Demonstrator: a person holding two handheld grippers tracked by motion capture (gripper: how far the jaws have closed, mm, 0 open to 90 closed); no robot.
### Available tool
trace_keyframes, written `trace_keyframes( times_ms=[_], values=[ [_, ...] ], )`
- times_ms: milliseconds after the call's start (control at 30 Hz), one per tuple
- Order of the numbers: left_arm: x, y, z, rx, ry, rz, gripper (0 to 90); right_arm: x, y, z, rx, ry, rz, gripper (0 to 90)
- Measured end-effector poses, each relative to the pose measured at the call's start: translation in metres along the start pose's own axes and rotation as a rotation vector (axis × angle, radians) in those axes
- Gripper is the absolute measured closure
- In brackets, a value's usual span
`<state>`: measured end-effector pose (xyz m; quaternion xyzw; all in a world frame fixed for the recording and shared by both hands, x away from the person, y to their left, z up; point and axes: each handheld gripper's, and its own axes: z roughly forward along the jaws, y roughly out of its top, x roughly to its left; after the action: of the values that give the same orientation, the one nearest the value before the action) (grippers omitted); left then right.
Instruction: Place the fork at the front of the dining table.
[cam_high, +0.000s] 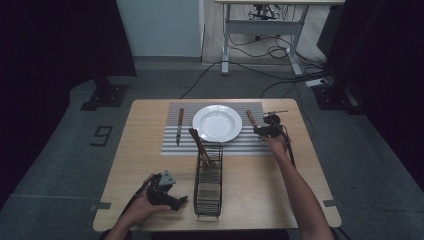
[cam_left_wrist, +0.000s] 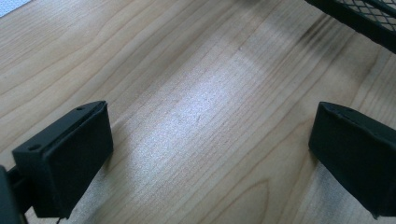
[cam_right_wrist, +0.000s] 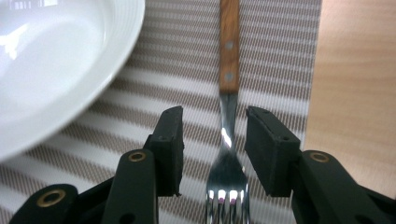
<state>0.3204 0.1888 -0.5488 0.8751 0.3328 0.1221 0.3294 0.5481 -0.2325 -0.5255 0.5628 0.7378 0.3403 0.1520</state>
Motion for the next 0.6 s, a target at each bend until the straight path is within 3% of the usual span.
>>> trace_keyframes(
  times_ms=[300,600],
  values=[
    [0.000,0.000,0.000,0.000,0.000,0.000,0.0,-0.001,-0.014,0.003,0.020,0.005,-0.012,53.2],
    [0.000,0.000,0.000,0.001,0.000,0.000,0.0,-0.002,-0.020,0.001,-0.012,0.033,0.011,52.7]
  ],
)
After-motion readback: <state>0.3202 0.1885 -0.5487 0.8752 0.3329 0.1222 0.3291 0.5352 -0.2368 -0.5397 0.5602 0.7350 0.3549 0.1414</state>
